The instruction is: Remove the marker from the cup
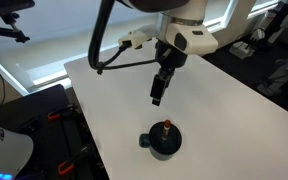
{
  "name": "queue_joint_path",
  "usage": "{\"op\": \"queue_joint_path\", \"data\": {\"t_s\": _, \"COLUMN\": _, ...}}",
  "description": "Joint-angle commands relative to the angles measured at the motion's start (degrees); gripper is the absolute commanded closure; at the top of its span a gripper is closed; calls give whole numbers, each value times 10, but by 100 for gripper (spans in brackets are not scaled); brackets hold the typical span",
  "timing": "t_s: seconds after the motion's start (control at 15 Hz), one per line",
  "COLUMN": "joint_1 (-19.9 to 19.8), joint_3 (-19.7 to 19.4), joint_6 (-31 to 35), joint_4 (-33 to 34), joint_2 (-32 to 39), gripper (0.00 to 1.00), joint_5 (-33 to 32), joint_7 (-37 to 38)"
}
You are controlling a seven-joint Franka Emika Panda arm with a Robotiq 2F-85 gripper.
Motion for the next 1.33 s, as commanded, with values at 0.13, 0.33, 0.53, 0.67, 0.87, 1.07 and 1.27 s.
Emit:
{"op": "queue_joint_path", "data": {"t_s": 0.13, "joint_1": 3, "joint_3": -7, "joint_6": -2, "joint_4": 4, "joint_2": 7, "gripper": 0, "joint_5": 1, "joint_7": 2}}
{"op": "queue_joint_path", "data": {"t_s": 0.33, "joint_1": 3, "joint_3": -6, "joint_6": -2, "joint_4": 4, "joint_2": 7, "gripper": 0, "joint_5": 1, "joint_7": 2}}
{"op": "queue_joint_path", "data": {"t_s": 0.53, "joint_1": 5, "joint_3": -9, "joint_6": 0, "joint_4": 12, "joint_2": 25, "gripper": 0, "joint_5": -10, "joint_7": 20}}
{"op": "queue_joint_path", "data": {"t_s": 0.67, "joint_1": 4, "joint_3": -14, "joint_6": 0, "joint_4": 17, "joint_2": 39, "gripper": 0, "joint_5": -11, "joint_7": 25}}
{"op": "queue_joint_path", "data": {"t_s": 0.87, "joint_1": 3, "joint_3": -25, "joint_6": -1, "joint_4": 30, "joint_2": 64, "gripper": 0, "joint_5": -11, "joint_7": 32}}
{"op": "queue_joint_path", "data": {"t_s": 1.07, "joint_1": 4, "joint_3": -37, "joint_6": -2, "joint_4": 46, "joint_2": 85, "gripper": 0, "joint_5": -7, "joint_7": 39}}
{"op": "queue_joint_path", "data": {"t_s": 1.27, "joint_1": 4, "joint_3": -47, "joint_6": -4, "joint_4": 63, "joint_2": 102, "gripper": 0, "joint_5": -4, "joint_7": 47}}
